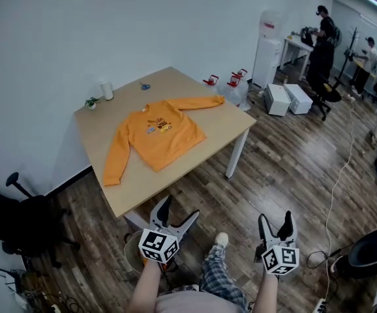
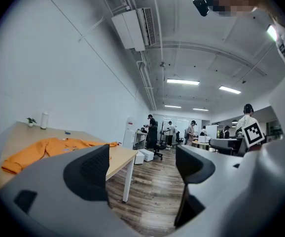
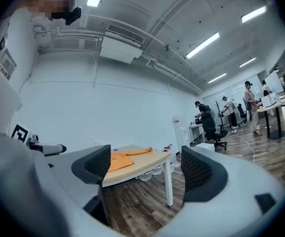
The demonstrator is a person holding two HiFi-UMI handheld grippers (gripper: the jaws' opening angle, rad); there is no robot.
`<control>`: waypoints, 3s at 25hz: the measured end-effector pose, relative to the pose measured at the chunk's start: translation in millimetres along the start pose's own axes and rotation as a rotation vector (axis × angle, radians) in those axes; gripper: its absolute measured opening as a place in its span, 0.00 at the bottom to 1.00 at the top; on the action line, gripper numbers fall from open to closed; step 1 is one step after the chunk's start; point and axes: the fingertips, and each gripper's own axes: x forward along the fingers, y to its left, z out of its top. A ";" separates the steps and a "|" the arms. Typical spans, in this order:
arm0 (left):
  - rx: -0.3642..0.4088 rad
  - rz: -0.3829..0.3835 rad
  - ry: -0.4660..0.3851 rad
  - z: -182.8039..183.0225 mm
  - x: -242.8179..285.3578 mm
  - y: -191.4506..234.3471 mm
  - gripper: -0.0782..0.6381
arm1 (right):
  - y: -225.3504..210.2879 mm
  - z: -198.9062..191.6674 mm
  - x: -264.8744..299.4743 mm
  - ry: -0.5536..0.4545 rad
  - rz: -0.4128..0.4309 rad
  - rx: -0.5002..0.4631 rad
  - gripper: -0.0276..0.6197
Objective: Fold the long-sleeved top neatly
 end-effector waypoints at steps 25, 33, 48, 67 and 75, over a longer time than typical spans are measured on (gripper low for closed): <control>-0.032 0.609 -0.043 36.5 175.0 203.2 0.67 | 34.9 14.1 435.4 0.130 0.610 -0.012 0.71; -0.021 0.833 -0.035 38.3 143.7 233.1 0.67 | 100.0 -3.8 480.5 0.200 0.837 -0.036 0.70; -0.077 0.941 -0.031 32.0 136.4 304.1 0.67 | 181.1 -25.0 539.9 0.244 0.970 -0.070 0.69; -0.092 0.917 -0.018 50.5 172.5 399.2 0.67 | 241.1 -37.8 619.4 0.264 0.968 -0.091 0.69; -0.119 0.835 0.023 46.1 224.0 419.2 0.67 | 233.2 -35.7 653.3 0.286 0.931 -0.099 0.70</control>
